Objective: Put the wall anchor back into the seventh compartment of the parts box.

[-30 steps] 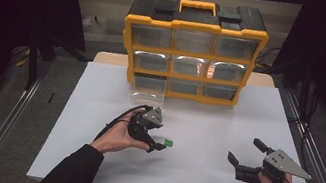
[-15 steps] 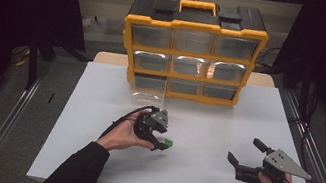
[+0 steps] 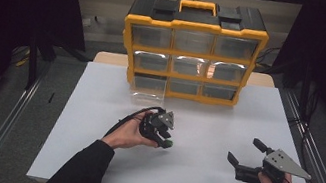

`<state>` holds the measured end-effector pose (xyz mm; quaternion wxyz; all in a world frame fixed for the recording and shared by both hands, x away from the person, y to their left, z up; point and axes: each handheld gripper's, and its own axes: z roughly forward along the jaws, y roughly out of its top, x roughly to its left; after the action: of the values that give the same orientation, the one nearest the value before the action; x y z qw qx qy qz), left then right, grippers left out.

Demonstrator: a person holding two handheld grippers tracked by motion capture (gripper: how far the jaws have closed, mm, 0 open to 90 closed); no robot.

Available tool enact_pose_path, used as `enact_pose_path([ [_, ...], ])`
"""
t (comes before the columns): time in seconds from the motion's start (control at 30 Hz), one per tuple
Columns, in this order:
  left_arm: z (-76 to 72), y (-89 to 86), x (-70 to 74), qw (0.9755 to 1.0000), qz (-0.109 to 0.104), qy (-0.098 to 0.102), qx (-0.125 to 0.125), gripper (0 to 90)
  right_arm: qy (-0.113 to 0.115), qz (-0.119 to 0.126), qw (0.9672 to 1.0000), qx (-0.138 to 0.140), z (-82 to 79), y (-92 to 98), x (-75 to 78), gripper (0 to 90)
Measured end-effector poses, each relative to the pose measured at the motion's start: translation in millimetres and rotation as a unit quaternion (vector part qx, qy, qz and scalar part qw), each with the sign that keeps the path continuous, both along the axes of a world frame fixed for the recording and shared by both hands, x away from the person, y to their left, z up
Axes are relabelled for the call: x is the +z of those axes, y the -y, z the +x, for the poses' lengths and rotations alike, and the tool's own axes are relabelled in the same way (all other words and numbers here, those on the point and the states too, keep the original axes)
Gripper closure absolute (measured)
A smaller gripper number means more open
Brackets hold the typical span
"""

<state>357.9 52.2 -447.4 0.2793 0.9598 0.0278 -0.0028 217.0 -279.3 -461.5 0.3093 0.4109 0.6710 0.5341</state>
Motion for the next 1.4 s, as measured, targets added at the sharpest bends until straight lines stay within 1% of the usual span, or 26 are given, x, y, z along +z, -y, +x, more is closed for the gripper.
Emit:
enact_pose_path([
  [0.13, 0.2, 3.3, -2.0, 0.9998, 0.015, 0.007, -0.008, 69.6, 0.0, -0.001, 1.0, 0.002, 0.0, 0.1, -0.1, 0.9],
  [0.3, 1.2, 4.2, -3.3, 0.9997, 0.021, 0.002, -0.013, 73.7, -0.001, 0.0, 1.0, 0.001, 0.0, 0.0, -0.1, 0.9],
  [0.37, 0.8, 4.8, -4.9, 0.9997, 0.021, 0.002, -0.009, 76.7, 0.0, -0.002, 1.0, 0.002, 0.2, 0.3, -0.2, 0.9],
  [0.4, 2.0, 5.1, -4.6, 0.9996, 0.026, 0.002, -0.014, 77.7, 0.0, -0.002, 1.0, 0.002, 0.2, 0.3, -0.2, 0.9],
  [0.43, 1.7, 5.4, -5.3, 0.9996, 0.025, -0.006, -0.014, 78.4, 0.0, -0.002, 1.0, 0.002, 0.2, 0.3, -0.2, 0.9],
  [0.47, 2.3, 5.7, -4.8, 0.9995, 0.029, 0.001, -0.014, 78.5, 0.0, -0.002, 1.0, 0.002, 0.0, 0.2, -0.1, 0.9],
  [0.5, 2.0, 5.9, -5.0, 0.9995, 0.029, -0.004, -0.013, 78.5, 0.0, -0.001, 1.0, 0.001, -0.2, 0.1, 0.0, 0.9],
  [0.57, 1.6, 6.3, -4.7, 0.9995, 0.029, -0.004, -0.011, 78.4, 0.0, 0.0, 1.0, 0.001, -0.1, 0.0, 0.0, 0.9],
  [0.6, 3.0, 6.4, -3.2, 0.9989, 0.04, 0.001, -0.024, 78.5, 0.0, 0.0, 1.0, 0.001, -0.1, 0.0, 0.0, 0.9],
  [0.63, 0.4, 7.5, -4.9, 0.9996, 0.028, -0.007, -0.007, 78.4, 0.001, -0.002, 1.0, 0.002, 0.1, 0.2, -0.1, 0.9],
  [0.7, 3.1, 8.9, -4.0, 0.9989, 0.038, 0.002, -0.027, 78.4, 0.001, -0.003, 1.0, 0.003, 0.2, 0.2, -0.2, 0.9],
  [0.73, 2.4, 9.8, -5.0, 0.9994, 0.029, 0.001, -0.018, 78.4, 0.001, -0.003, 1.0, 0.002, 0.2, 0.2, -0.2, 0.9],
  [0.77, 4.3, 9.9, -3.7, 0.9986, 0.041, 0.004, -0.032, 78.4, 0.001, -0.003, 1.0, 0.002, 0.2, 0.2, -0.2, 0.9],
  [0.8, 1.8, 10.6, -5.6, 0.9995, 0.028, -0.005, -0.015, 78.4, 0.001, -0.002, 1.0, 0.002, 0.1, 0.2, -0.1, 0.9],
  [0.83, 4.1, 10.3, -4.2, 0.9987, 0.041, 0.002, -0.029, 78.5, 0.001, -0.002, 1.0, 0.003, 0.0, 0.3, -0.2, 0.9],
  [0.87, 4.1, 10.2, -4.3, 0.9988, 0.04, 0.001, -0.029, 78.4, 0.001, -0.003, 1.0, 0.003, 0.1, 0.3, -0.2, 0.9],
  [0.93, 2.5, 10.2, -6.0, 0.9995, 0.028, -0.005, -0.013, 78.4, 0.0, -0.002, 1.0, 0.002, 0.3, 0.1, -0.2, 0.9],
  [0.97, 3.6, 10.0, -5.9, 0.9995, 0.028, -0.001, -0.017, 78.4, 0.001, -0.002, 1.0, 0.003, 0.1, 0.3, -0.2, 0.9],
  [1.07, 2.7, 10.2, -6.1, 0.9995, 0.028, -0.004, -0.014, 78.4, 0.0, -0.003, 1.0, 0.001, -0.1, 0.4, -0.1, 0.9],
  [1.1, 3.6, 10.3, -5.6, 0.9992, 0.033, -0.001, -0.024, 78.4, 0.001, -0.002, 1.0, 0.002, 0.2, 0.3, -0.2, 0.9],
  [1.13, 2.6, 10.5, -5.9, 0.9992, 0.031, -0.002, -0.023, 78.3, 0.0, -0.002, 1.0, 0.001, 0.3, 0.1, -0.2, 0.9],
  [1.2, 1.2, 9.9, -5.5, 0.9991, 0.033, -0.014, -0.022, 79.4, 0.0, -0.002, 1.0, 0.002, -0.1, 0.2, -0.1, 0.9],
  [1.23, 1.2, 9.6, -5.3, 0.999, 0.035, -0.016, -0.023, 81.4, -0.001, -0.001, 1.0, 0.0, -0.3, 0.2, 0.0, 0.9],
  [1.33, 1.1, 9.8, -5.7, 0.9991, 0.033, -0.018, -0.017, 81.6, 0.0, -0.002, 1.0, 0.002, 0.1, 0.3, -0.2, 0.9],
  [1.37, 3.3, 10.0, -4.8, 0.9986, 0.043, -0.011, -0.029, 81.6, 0.001, -0.002, 1.0, 0.002, 0.1, 0.2, -0.2, 0.9],
  [1.4, 2.1, 10.6, -6.7, 0.9991, 0.035, -0.013, -0.019, 81.6, 0.001, -0.002, 1.0, 0.003, 0.1, 0.2, -0.2, 0.9],
])
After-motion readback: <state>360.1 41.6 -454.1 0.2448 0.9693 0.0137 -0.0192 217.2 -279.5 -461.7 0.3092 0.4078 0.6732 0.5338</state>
